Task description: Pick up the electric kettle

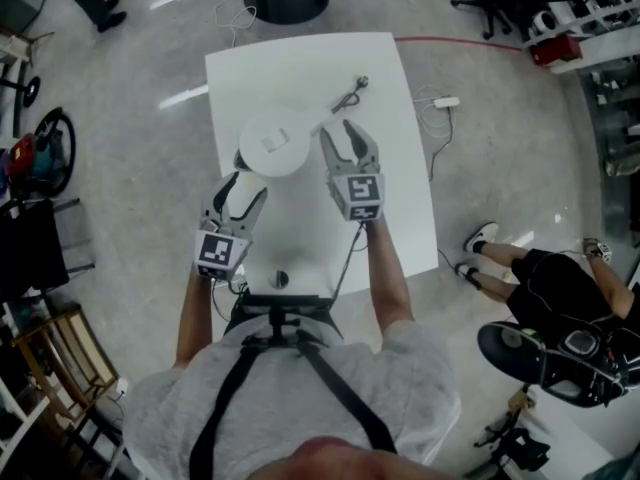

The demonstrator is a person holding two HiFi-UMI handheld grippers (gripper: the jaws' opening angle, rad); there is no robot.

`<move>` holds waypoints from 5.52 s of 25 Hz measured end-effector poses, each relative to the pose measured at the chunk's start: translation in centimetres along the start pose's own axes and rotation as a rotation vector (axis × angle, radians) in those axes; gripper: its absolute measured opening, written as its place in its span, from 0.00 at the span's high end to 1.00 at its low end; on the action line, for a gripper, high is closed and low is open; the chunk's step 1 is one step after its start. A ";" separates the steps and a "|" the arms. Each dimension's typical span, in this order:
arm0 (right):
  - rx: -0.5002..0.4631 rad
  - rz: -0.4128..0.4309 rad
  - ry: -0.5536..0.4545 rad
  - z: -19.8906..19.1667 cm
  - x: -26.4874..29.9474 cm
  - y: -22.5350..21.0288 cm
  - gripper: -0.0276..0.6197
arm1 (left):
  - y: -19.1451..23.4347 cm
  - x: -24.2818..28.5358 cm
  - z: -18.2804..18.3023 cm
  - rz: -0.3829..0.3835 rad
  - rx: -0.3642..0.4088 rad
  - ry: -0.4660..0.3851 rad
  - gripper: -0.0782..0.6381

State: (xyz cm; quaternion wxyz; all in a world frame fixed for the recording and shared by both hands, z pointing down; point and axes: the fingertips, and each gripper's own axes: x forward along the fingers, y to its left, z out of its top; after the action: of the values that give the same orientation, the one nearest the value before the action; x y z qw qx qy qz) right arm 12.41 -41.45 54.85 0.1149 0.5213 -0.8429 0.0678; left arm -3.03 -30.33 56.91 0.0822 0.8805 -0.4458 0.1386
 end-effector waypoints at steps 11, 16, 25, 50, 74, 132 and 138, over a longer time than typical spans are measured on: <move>-0.018 0.046 0.016 -0.7 2.6 0.6 0.64 | -0.6 1.1 0.2 -0.040 -0.050 -0.010 0.53; -0.041 0.073 0.010 -0.4 4.1 1.1 0.64 | -0.5 1.5 0.3 -0.053 -0.059 -0.010 0.52; -0.031 0.093 -0.003 -0.5 6.3 1.2 0.64 | -0.4 1.4 0.5 -0.060 -0.042 -0.010 0.52; -0.077 0.219 -0.094 -0.2 8.8 1.9 0.68 | 0.1 1.7 1.1 -0.044 -0.078 -0.005 0.51; -0.154 0.251 -0.103 0.5 9.1 2.9 0.80 | 0.6 1.6 1.5 -0.038 -0.044 0.007 0.51; -0.092 0.066 -0.149 3.4 5.1 1.7 0.82 | 0.0 -0.6 5.2 -0.056 0.061 -0.037 0.51; -0.048 0.029 -0.136 4.4 2.9 1.7 0.82 | -1.1 -2.1 7.1 -0.087 0.086 -0.086 0.51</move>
State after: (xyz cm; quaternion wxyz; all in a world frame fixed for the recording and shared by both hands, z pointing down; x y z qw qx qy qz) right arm 9.15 -44.20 51.39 0.0690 0.5093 -0.8577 0.0137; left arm -2.10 -30.05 49.47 0.0310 0.9069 -0.4038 0.1162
